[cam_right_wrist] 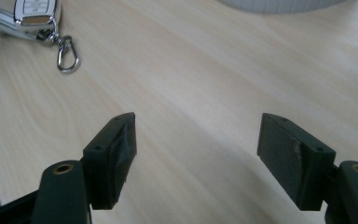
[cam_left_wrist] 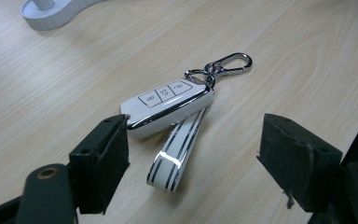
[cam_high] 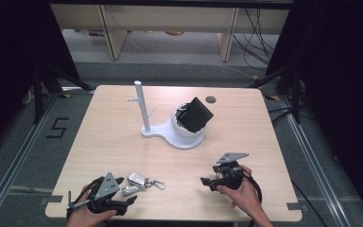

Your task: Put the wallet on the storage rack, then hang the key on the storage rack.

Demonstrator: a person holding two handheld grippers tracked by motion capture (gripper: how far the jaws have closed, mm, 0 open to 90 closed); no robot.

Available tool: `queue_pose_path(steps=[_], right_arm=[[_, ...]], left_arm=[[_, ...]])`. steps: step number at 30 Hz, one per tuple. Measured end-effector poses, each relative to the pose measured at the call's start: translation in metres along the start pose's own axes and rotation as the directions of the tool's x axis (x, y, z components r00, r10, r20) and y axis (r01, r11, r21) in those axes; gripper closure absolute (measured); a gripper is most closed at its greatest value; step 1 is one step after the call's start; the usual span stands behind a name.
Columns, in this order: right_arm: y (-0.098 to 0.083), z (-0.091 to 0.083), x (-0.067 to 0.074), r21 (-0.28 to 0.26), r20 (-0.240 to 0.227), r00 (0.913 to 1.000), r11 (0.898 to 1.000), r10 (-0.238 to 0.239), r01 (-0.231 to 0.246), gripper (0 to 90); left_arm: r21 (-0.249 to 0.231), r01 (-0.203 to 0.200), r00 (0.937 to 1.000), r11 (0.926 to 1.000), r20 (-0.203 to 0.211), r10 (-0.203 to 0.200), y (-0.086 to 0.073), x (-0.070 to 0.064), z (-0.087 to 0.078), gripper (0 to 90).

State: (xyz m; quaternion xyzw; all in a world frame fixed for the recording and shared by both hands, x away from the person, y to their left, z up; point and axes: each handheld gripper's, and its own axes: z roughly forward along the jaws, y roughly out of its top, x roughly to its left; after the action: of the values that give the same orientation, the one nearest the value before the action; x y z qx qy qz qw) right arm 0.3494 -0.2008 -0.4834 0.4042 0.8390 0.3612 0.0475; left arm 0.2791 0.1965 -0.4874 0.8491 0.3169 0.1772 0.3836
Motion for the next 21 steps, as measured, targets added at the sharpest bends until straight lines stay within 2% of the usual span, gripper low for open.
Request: queue_pose_path(steps=[2,3,4,5,6,7,8,9,10,11,12,13,16,17,18,19,20,21], right_arm=[[-0.002,0.0,0.0,0.001,-0.003,0.9999,1.0,-0.012,0.012,29.3],[-0.008,-0.001,0.002,-0.011,-0.002,0.9999,1.0,-0.016,0.016,29.3],[-0.008,-0.001,0.002,-0.011,-0.002,0.9999,1.0,-0.016,0.016,29.3],[-0.009,-0.003,0.005,0.003,-0.002,1.0,1.0,-0.005,0.005,29.3],[-0.013,-0.004,0.007,0.008,-0.003,0.9999,1.0,-0.011,0.011,29.3],[-0.015,-0.003,0.007,-0.008,-0.003,0.9996,1.0,-0.028,0.028,29.4],[-0.015,-0.003,0.007,-0.008,-0.003,0.9996,1.0,-0.028,0.028,29.4],[-0.016,-0.005,0.008,0.018,-0.01,0.9996,1.0,-0.025,0.025,29.6],[-0.018,-0.004,0.007,0.019,-0.007,0.999,0.999,-0.044,0.044,29.6],[-0.018,-0.004,0.007,0.019,-0.007,0.999,0.999,-0.044,0.044,29.6],[-0.019,-0.004,0.009,0.027,-0.014,0.9999,1.0,-0.009,0.01,29.6],[-0.02,-0.003,0.007,0.022,-0.01,0.9995,0.999,-0.028,0.029,29.6],[-0.021,-0.003,0.007,0.024,-0.011,0.9999,1.0,-0.012,0.012,29.6],[-0.021,-0.003,0.007,0.02,-0.012,0.9997,1.0,-0.02,0.02,29.6],[-0.021,-0.002,0.008,0.012,-0.008,0.9999,1.0,-0.007,0.007,29.6],[-0.02,-0.003,0.008,0.018,-0.011,0.9997,1.0,-0.022,0.022,29.6],[-0.019,-0.004,0.009,0.021,-0.016,0.9998,1.0,-0.01,0.011,29.7],[-0.019,-0.003,0.009,0.016,-0.012,0.9996,1.0,-0.027,0.027,29.8]], left_arm=[[0.004,-0.009,1.0,0.9999,0.0,0.009,0.0,0.0,-0.001,23.6],[-0.007,0.001,1.0,1.0,0.007,-0.001,0.0,-0.001,-0.001,23.6],[0.0,-0.015,0.9999,0.9999,0.006,0.015,0.0,0.0,-0.001,23.6],[-0.013,-0.008,1.0,0.9999,0.0,0.008,-0.001,-0.001,0.0,23.6],[-0.003,-0.012,0.9999,0.9999,0.006,0.012,-0.002,-0.002,-0.001,23.6],[0.009,-0.019,0.9998,0.9998,0.006,0.019,-0.002,-0.002,-0.002,23.6],[-0.003,-0.015,0.9999,0.9999,0.004,0.016,-0.002,-0.004,-0.001,23.6],[0.007,-0.02,0.9998,0.9998,0.002,0.02,-0.002,-0.004,0.0,23.7],[0.013,-0.036,0.9993,0.9993,0.011,0.036,-0.001,-0.004,0.0,23.6],[0.008,-0.03,0.9995,0.9995,0.004,0.03,-0.002,-0.005,0.0,23.6],[0.01,-0.035,0.9994,0.9993,0.002,0.035,-0.001,-0.005,0.0,23.7],[0.009,-0.03,0.9995,0.9995,0.002,0.03,-0.001,-0.005,0.0,23.6],[-0.012,-0.022,0.9997,0.9997,0.007,0.023,0.0,-0.006,0.002,23.7],[-0.006,-0.041,0.9991,0.9992,0.01,0.041,0.0,-0.006,0.002,23.7],[0.021,-0.067,0.9978,0.9975,0.003,0.067,0.002,-0.005,0.001,23.7],[0.006,-0.067,0.9978,0.9978,0.003,0.067,0.003,-0.007,0.003,24.1],[0.006,-0.067,0.9978,0.9978,0.003,0.067,0.003,-0.007,0.003,24.5],[0.001,-0.129,0.9917,0.9917,-0.006,0.129,0.009,-0.007,0.005,24.7]])
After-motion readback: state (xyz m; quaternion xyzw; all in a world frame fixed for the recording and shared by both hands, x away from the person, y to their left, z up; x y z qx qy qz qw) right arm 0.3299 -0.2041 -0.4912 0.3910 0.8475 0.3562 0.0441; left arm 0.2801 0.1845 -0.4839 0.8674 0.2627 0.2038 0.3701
